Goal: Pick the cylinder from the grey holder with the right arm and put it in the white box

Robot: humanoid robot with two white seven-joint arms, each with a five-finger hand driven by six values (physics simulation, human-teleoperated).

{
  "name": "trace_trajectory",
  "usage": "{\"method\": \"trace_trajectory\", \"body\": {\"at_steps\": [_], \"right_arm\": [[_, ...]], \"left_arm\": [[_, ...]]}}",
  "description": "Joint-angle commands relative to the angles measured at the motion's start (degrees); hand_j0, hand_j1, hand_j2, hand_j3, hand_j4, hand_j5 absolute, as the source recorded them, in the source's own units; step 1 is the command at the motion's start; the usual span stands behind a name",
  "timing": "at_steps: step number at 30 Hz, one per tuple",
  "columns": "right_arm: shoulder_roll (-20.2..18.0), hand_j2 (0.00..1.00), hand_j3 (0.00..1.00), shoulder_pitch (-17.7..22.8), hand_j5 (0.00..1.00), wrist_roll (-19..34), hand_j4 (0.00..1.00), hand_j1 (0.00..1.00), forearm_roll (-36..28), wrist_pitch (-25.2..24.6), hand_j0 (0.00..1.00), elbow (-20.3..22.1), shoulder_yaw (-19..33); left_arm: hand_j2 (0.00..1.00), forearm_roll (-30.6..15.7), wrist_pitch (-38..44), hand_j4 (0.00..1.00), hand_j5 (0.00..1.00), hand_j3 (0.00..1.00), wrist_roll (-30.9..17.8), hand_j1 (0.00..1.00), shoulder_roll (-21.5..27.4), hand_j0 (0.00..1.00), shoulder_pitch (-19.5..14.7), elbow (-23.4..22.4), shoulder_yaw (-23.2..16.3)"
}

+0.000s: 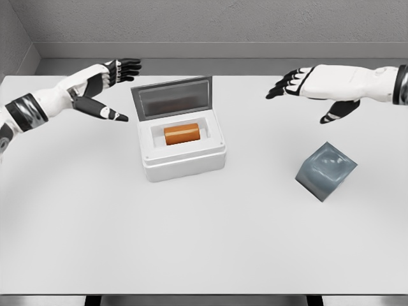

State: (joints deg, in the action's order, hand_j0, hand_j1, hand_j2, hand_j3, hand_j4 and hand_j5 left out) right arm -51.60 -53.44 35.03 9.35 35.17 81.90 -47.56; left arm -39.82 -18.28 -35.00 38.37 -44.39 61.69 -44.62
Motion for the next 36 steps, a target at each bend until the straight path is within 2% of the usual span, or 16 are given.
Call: {"method": "trace_trajectory", "body": {"at_steps": [1,8,11,18,25,31,36], "right_arm": [[-0.51,1.00,1.00,0.09,1.00,-0.03,1.00,1.00,-0.30,-0.17,1.00,0.36,-0.25],[-0.69,1.00,1.00,0.88,1.00,-0.03,1.00,1.00,-0.39,-0.17,1.00,1.15,-0.25],[-0.95,1.00,1.00,1.41,1.00,-0.03,1.00,1.00,-0.39,-0.17,1.00,1.15,-0.16],[-2.01,1.00,1.00,1.67,1.00,-0.03,1.00,1.00,-0.48,-0.17,1.00,1.94,0.10],[-2.01,1.00,1.00,1.67,1.00,-0.03,1.00,1.00,-0.48,-0.17,1.00,2.12,-0.07],[-2.10,1.00,1.00,1.67,1.00,-0.03,1.00,1.00,-0.48,-0.17,1.00,2.30,-0.07],[-2.10,1.00,1.00,1.67,1.00,-0.03,1.00,1.00,-0.48,-0.17,1.00,2.30,-0.16]], "left_arm": [[1.00,-0.35,-0.09,1.00,1.00,1.00,0.00,1.00,-0.40,1.00,0.00,0.89,0.06],[1.00,-0.35,-0.70,1.00,1.00,1.00,0.00,1.00,0.48,1.00,0.27,1.77,0.06],[1.00,-0.35,-1.23,1.00,1.00,1.00,0.00,1.00,2.32,1.00,2.11,4.58,0.14],[1.00,-0.43,-2.02,1.00,1.00,1.00,0.00,1.00,3.03,1.00,2.73,5.99,0.06],[1.00,-0.61,-2.11,1.00,1.00,1.00,0.00,1.00,5.84,1.00,4.66,12.49,-0.21],[1.00,-2.02,-3.51,1.00,1.00,1.00,0.00,1.00,6.98,1.00,4.75,12.49,-0.12],[1.00,-1.23,-3.69,1.00,1.00,1.00,0.00,1.00,6.98,1.00,4.75,9.77,0.06]]}}
